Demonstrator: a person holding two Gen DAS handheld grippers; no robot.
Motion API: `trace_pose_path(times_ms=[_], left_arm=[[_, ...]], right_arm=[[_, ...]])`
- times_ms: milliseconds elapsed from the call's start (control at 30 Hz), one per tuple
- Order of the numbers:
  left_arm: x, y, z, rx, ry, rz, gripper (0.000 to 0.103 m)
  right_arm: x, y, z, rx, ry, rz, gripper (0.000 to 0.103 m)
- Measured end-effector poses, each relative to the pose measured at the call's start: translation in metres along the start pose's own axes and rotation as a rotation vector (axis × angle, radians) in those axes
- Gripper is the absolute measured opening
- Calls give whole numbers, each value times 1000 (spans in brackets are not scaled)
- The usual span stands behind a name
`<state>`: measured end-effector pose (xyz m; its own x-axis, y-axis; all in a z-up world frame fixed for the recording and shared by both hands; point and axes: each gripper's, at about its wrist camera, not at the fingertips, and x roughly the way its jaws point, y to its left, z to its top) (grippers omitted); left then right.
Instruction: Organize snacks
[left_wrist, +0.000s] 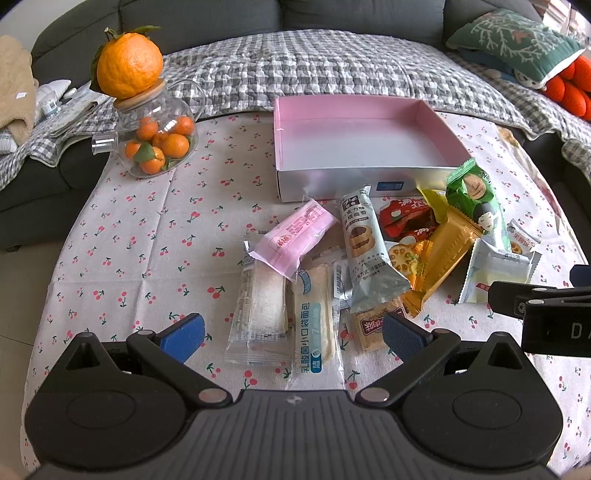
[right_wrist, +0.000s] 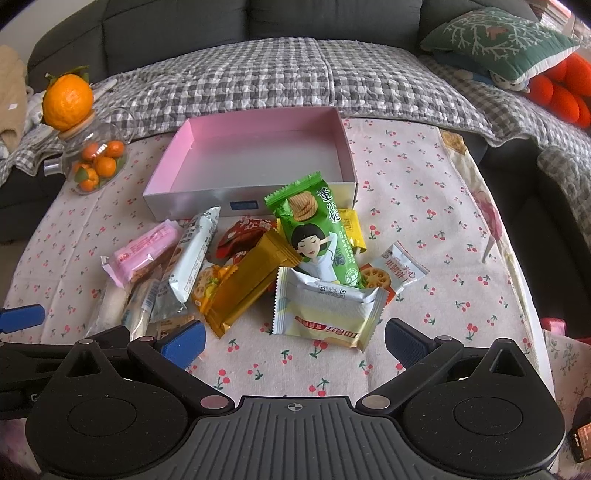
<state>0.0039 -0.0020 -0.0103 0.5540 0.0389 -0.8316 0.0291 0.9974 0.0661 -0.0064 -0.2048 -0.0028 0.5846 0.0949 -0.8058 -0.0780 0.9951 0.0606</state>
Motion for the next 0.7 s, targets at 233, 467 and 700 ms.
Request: trace_pose_path(times_ms=[233,467,700], left_arm=[[0,-1,0,0,-1,0,103],[0,-1,0,1,0,0,103],[0,-1,-1,5,-3,3,103]], right_arm=[[0,0,0,1,1,0,103],[0,1,0,-1,3,0,103],[0,1,-1,-4,4,-6,103]])
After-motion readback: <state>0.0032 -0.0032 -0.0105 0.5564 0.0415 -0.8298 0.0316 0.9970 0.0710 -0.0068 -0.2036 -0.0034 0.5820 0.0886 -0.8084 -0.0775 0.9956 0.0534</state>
